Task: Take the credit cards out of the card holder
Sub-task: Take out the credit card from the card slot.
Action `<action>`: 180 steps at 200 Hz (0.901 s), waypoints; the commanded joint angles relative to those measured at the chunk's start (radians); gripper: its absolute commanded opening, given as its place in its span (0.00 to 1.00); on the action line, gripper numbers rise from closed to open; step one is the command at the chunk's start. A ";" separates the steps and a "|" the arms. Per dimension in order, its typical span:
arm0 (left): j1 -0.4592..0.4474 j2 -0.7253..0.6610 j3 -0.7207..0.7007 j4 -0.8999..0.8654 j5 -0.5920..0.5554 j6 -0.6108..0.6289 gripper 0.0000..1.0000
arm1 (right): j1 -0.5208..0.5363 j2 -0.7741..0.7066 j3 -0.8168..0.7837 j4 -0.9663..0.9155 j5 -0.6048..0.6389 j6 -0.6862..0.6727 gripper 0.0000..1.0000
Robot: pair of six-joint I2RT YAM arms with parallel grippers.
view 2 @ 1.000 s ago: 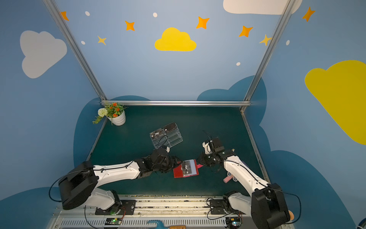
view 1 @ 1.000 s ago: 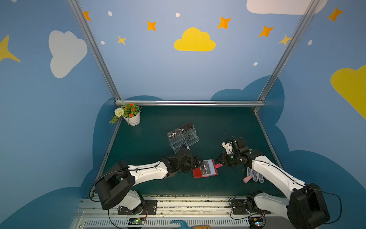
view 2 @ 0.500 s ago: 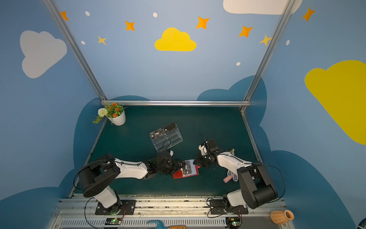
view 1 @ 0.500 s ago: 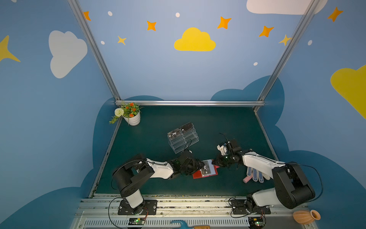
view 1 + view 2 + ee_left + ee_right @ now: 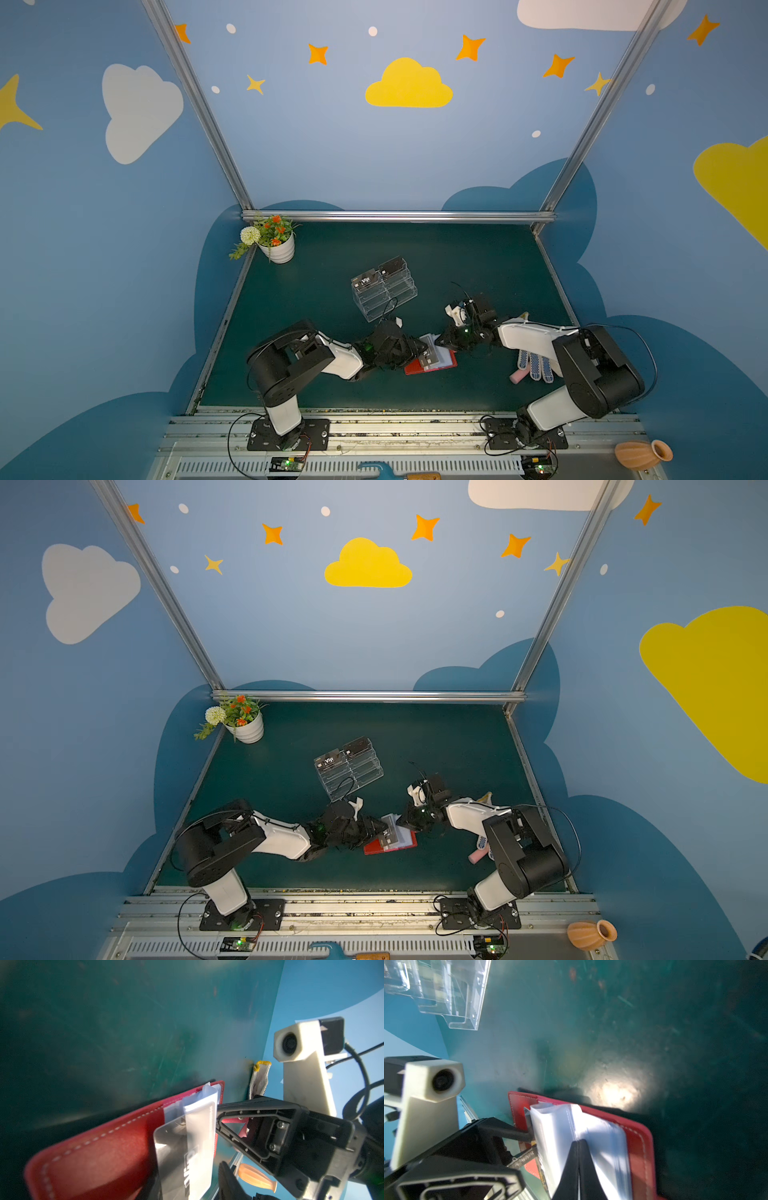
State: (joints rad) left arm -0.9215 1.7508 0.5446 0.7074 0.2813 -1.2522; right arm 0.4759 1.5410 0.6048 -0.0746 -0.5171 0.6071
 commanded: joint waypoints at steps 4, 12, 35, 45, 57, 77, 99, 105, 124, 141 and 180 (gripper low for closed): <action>-0.001 0.040 -0.029 -0.013 -0.004 -0.007 0.38 | 0.015 0.052 -0.044 -0.038 0.060 0.013 0.06; -0.002 0.047 -0.032 -0.003 -0.002 -0.010 0.37 | 0.015 0.052 -0.045 -0.044 0.066 0.013 0.06; -0.004 0.059 -0.044 0.029 -0.003 -0.022 0.33 | 0.016 0.042 -0.046 -0.065 0.081 0.007 0.05; -0.003 0.061 -0.046 0.035 -0.004 -0.024 0.31 | 0.017 0.037 -0.043 -0.080 0.088 0.003 0.06; -0.005 0.063 -0.046 0.034 -0.007 -0.024 0.30 | 0.020 0.032 -0.042 -0.095 0.099 -0.003 0.05; -0.004 0.064 -0.044 0.025 -0.003 -0.020 0.25 | 0.025 0.027 -0.037 -0.113 0.110 -0.008 0.05; -0.005 0.055 -0.047 -0.011 -0.020 -0.015 0.20 | 0.031 0.013 -0.036 -0.137 0.125 -0.009 0.05; -0.005 0.051 -0.051 -0.018 -0.026 -0.016 0.20 | 0.032 0.003 -0.035 -0.146 0.132 -0.009 0.05; -0.006 0.043 -0.063 -0.020 -0.038 -0.019 0.21 | 0.032 -0.048 -0.023 -0.191 0.158 -0.017 0.06; -0.005 0.040 -0.066 -0.016 -0.036 -0.023 0.24 | 0.032 -0.101 0.005 -0.256 0.186 -0.036 0.07; -0.004 0.044 -0.076 0.019 -0.035 -0.029 0.27 | 0.054 -0.220 0.060 -0.352 0.201 -0.052 0.10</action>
State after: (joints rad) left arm -0.9241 1.7828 0.5041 0.8047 0.2707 -1.2800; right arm 0.5083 1.3758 0.6144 -0.3065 -0.3573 0.5816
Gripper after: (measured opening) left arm 0.268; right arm 0.090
